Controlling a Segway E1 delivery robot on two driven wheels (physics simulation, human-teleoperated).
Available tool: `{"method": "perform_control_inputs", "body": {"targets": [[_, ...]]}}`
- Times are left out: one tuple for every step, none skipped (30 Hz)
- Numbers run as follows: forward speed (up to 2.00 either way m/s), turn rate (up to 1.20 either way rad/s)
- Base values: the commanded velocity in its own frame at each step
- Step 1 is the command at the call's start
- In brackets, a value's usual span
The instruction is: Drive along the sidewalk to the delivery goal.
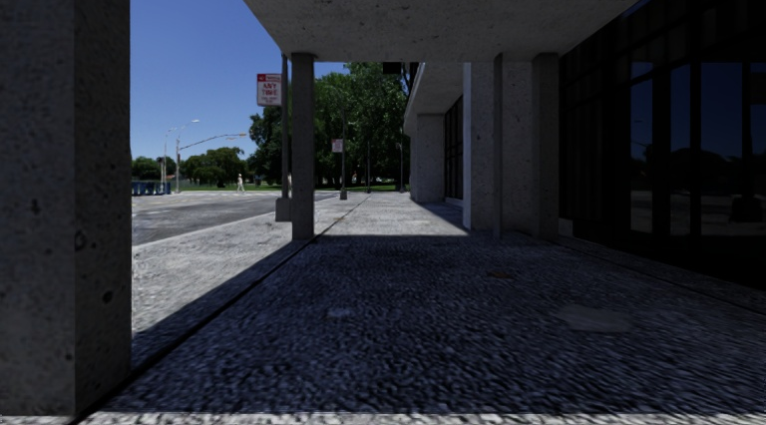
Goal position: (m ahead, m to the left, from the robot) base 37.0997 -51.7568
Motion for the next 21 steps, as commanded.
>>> {"method": "perform_control_inputs", "body": {"targets": [[2.00,0.00],[2.00,0.00],[2.00,0.00],[2.00,0.00],[2.00,0.00],[2.00,0.00],[2.00,0.00],[2.00,0.00],[2.00,0.00],[2.00,0.00],[2.00,0.00],[2.00,0.00],[2.00,0.00],[2.00,0.00],[2.00,0.00],[2.00,0.00],[2.00,0.00],[2.00,0.00],[2.00,0.00],[2.00,0.00],[2.00,0.00]]}}
